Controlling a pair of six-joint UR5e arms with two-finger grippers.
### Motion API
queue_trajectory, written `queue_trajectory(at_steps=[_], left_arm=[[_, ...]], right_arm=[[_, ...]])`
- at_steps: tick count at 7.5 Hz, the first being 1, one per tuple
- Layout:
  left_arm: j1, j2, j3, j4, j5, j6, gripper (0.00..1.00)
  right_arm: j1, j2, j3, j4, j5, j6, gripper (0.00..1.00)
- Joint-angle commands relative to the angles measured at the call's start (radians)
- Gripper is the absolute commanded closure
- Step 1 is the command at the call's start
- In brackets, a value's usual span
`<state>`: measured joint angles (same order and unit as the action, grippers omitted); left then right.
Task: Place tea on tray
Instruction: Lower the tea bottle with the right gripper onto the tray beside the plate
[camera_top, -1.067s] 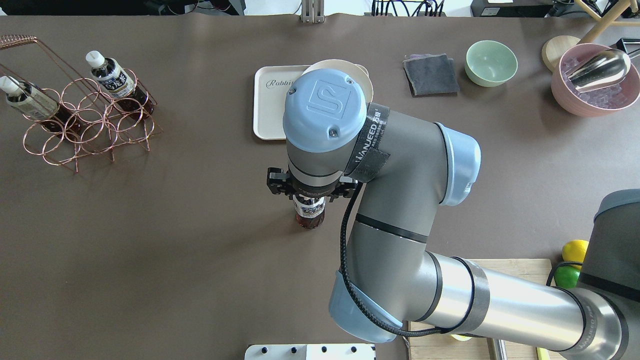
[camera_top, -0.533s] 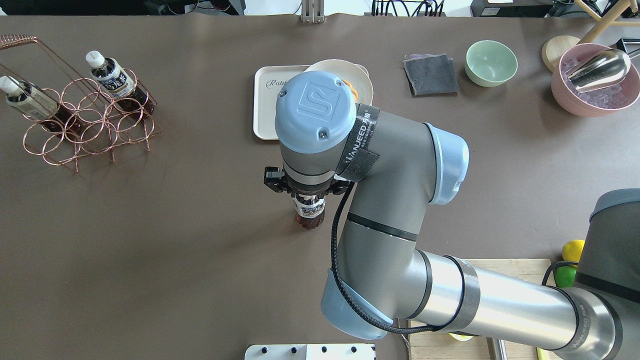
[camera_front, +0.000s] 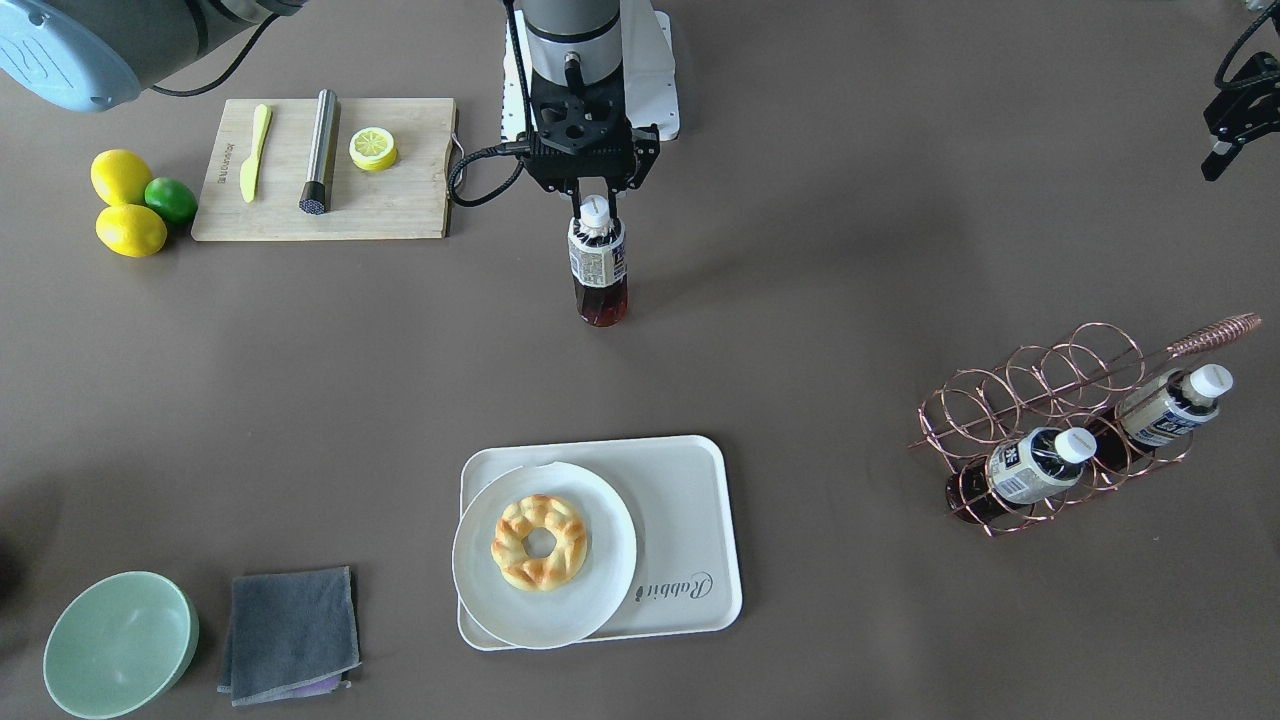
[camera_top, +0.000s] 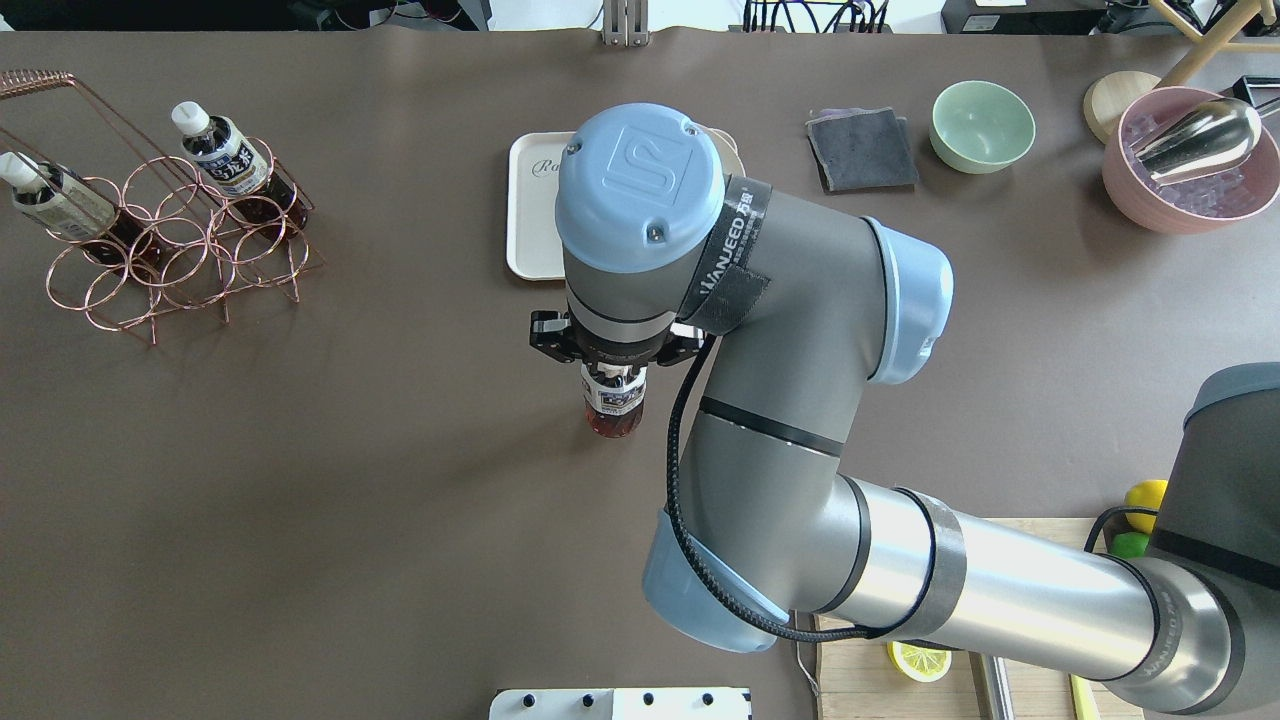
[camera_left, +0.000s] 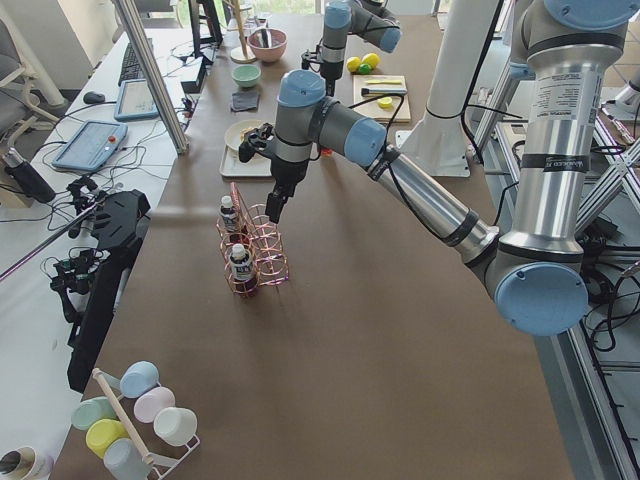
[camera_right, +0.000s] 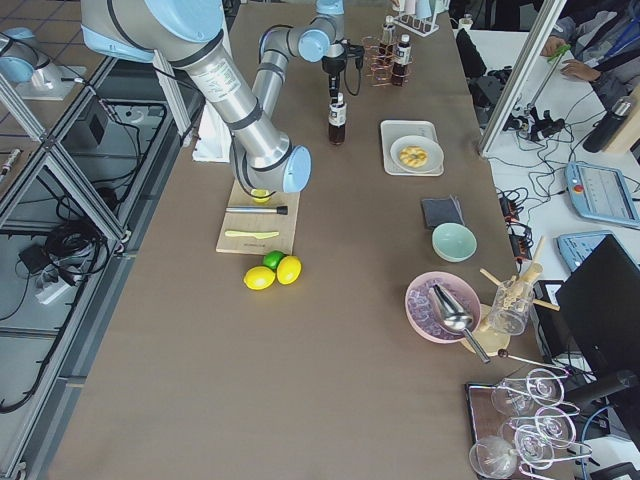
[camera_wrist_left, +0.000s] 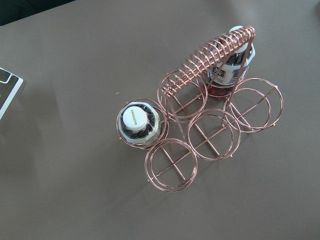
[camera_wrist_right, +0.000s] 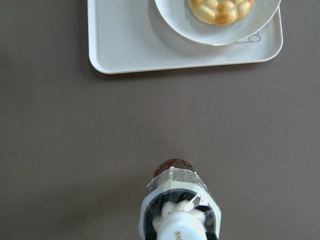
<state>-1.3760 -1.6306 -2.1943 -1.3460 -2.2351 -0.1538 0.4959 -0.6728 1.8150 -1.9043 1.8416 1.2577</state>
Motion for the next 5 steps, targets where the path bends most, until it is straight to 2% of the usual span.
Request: queue_trajectory(at_steps=[1, 2, 3, 4, 5], left_arm=[[0.000, 0.001, -0.004, -0.001, 0.000, -0.001, 0.03], [0.000, 0.014, -0.011, -0.001, -0.001, -0.001, 0.03], [-0.002, 0.059, -0.042, -0.018, -0.001, -0.001, 0.03], [0.000, 0.108, -0.062, -0.051, -0.001, -0.003, 0.03], [-0.002, 0.132, -0.061, -0.086, -0.001, -0.003, 0.03]], right_arm=[[0.119, 0.045, -0.017, -0.005, 0.068, -0.106, 1.00], [0.174, 0.082, -0.084, 0.001, 0.105, -0.145, 1.00], [0.209, 0.199, -0.261, 0.013, 0.113, -0.164, 1.00], [0.243, 0.290, -0.445, 0.104, 0.131, -0.167, 1.00], [0.266, 0.323, -0.596, 0.248, 0.148, -0.165, 1.00]])
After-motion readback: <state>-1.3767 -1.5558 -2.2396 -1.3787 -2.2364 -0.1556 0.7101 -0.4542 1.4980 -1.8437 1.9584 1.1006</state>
